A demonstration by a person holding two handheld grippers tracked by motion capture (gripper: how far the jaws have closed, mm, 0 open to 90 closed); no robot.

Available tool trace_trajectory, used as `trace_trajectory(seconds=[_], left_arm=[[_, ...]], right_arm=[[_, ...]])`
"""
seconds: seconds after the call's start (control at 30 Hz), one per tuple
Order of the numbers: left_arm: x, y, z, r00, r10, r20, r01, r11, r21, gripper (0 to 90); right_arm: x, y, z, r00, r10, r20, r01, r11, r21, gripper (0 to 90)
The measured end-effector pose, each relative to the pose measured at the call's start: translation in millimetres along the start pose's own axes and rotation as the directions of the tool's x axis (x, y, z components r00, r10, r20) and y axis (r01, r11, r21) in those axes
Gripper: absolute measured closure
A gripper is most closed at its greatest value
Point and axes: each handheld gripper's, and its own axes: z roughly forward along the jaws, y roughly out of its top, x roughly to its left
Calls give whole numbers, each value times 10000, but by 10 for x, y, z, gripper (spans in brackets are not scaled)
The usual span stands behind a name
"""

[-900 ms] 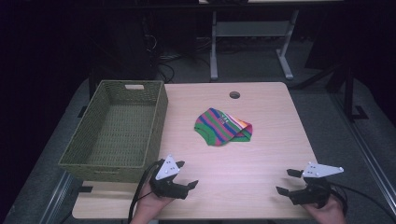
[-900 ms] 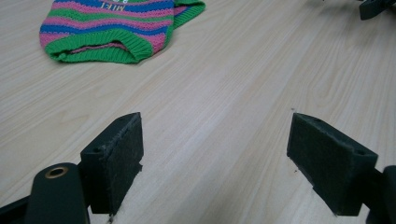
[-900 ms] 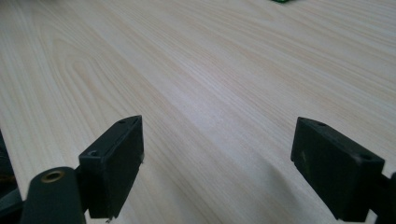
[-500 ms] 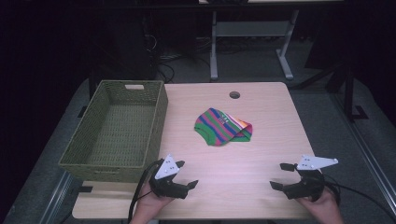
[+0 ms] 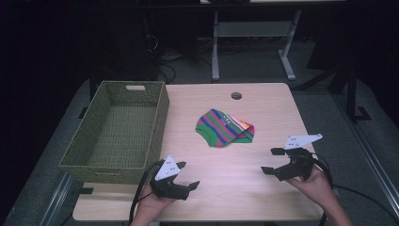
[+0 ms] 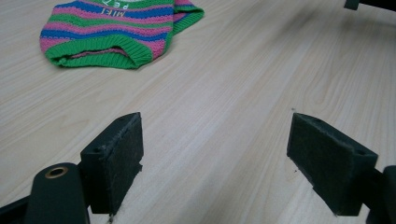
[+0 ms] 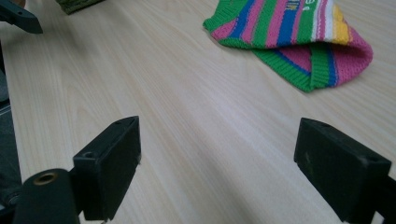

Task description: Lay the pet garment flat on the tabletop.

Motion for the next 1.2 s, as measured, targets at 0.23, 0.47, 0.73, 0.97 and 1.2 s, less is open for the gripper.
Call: trace_trajectory(seconds=[0.23,0.47,0.73,0.97,1.2], left_arm=[[6,4,-3,10000,-16,-37,16,10000,23,181],[12,15,10,10000,6,15,-6,10000,5,181],[10,21,4,10000,-28,10,28,10000,-55,180],[0,32,-5,10000,19,34,-18,10000,-92,180],[-9,41,11,9999,114,40,-114,9999,-15,180]], right_arm=[[-113,162,41,9999,-11,-150,17,9992,401,143],[-178,392,91,9993,-314,-184,325,9975,625,143],[-262,679,215,9980,-595,-221,612,9943,873,143],[-345,944,402,9964,-767,-348,800,9910,1075,143],[-457,1164,582,9967,-755,-310,789,9881,1319,143]])
